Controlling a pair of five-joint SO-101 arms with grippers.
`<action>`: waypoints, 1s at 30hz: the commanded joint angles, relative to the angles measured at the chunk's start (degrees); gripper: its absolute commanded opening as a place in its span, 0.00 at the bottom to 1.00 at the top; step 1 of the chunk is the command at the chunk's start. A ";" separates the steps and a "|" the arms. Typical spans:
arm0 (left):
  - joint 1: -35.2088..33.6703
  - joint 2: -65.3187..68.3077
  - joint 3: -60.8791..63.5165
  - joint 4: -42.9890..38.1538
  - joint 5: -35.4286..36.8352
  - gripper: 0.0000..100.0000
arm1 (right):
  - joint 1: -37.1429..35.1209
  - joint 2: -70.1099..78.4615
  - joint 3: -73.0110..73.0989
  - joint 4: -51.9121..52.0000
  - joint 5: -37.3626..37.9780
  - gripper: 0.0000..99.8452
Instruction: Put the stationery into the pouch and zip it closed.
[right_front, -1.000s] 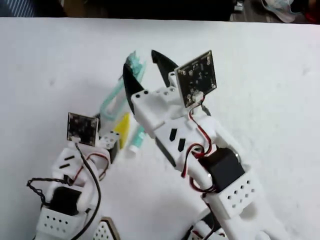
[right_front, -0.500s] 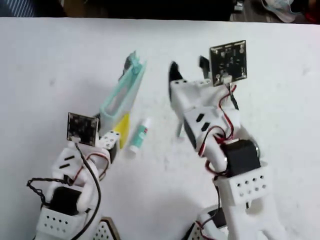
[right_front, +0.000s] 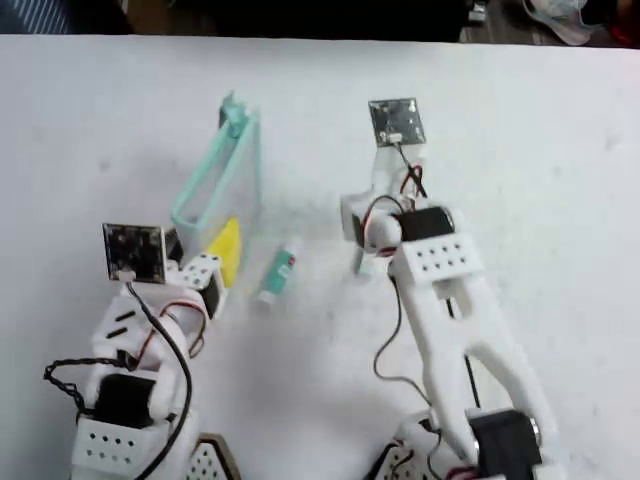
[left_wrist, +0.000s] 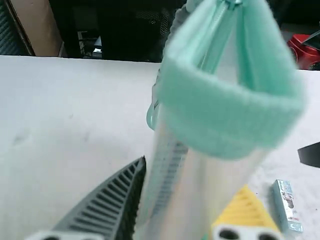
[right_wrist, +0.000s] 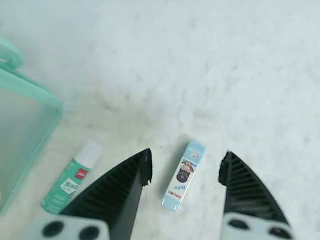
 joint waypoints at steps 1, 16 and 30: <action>-0.48 -0.22 -2.90 -0.88 0.70 0.20 | -0.66 1.98 -0.79 -1.71 0.00 0.21; -5.32 -0.22 -2.90 -2.29 0.88 0.20 | -14.46 2.95 0.88 -2.07 -5.27 0.21; -5.41 -0.22 -2.90 -2.46 0.79 0.20 | -17.80 18.33 -4.31 -6.02 -7.21 0.21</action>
